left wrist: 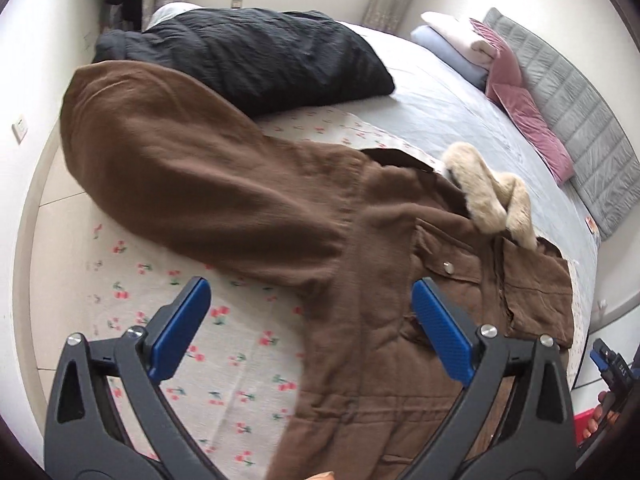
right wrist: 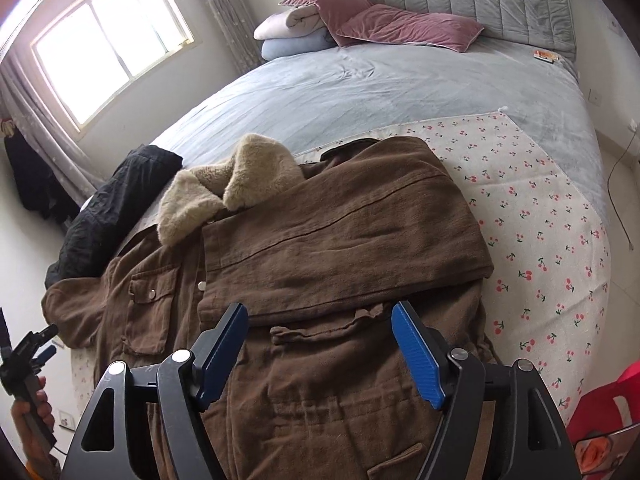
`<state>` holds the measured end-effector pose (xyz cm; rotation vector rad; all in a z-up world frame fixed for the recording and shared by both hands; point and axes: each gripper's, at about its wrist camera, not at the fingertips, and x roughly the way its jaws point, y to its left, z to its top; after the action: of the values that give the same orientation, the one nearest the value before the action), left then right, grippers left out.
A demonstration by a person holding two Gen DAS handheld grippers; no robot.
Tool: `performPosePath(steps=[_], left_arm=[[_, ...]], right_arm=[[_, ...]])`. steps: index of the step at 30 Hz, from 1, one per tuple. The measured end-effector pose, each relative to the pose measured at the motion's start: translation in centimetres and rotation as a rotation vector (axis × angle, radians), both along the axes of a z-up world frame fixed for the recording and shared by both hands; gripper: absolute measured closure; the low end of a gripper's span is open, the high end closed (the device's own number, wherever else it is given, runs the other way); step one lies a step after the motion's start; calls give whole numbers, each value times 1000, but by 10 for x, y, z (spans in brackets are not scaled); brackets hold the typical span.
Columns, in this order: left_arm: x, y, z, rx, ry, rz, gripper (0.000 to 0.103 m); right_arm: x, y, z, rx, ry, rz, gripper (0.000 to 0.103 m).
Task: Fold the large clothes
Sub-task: 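Grasp the other jacket sleeve with the left gripper and lift it, then fold the held sleeve across the jacket front with the left gripper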
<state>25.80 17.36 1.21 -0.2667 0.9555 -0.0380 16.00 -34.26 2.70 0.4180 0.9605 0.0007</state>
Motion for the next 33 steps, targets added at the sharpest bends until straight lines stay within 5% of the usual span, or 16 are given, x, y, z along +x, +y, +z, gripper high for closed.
performPosePath(steps=[8,16,22,24,28,29,31,33], left_arm=[[20,128,-33,-170,-41,162,3],[44,217,-99,-400,-137,270,3],[46,257,-145,-710,-255,353,7],[45,264,-148,-775,-301,371,14],[47,265,-140,-816,-339,367,60],[47,263,-134,-806,-339,357,77],[45,260,-120,-753,-336,346,95],[40,258,-99,-679,-346,341,97]], right_arm=[[-1,1,3,-12,-4,-21,27],[5,19,-1,-32,8,16,27],[12,50,-9,-60,33,99,27],[14,61,-13,-75,42,126,27],[18,78,-21,-107,65,180,27],[18,81,-22,-112,67,189,27],[18,84,-22,-115,64,201,27],[17,84,-20,-109,60,203,27]])
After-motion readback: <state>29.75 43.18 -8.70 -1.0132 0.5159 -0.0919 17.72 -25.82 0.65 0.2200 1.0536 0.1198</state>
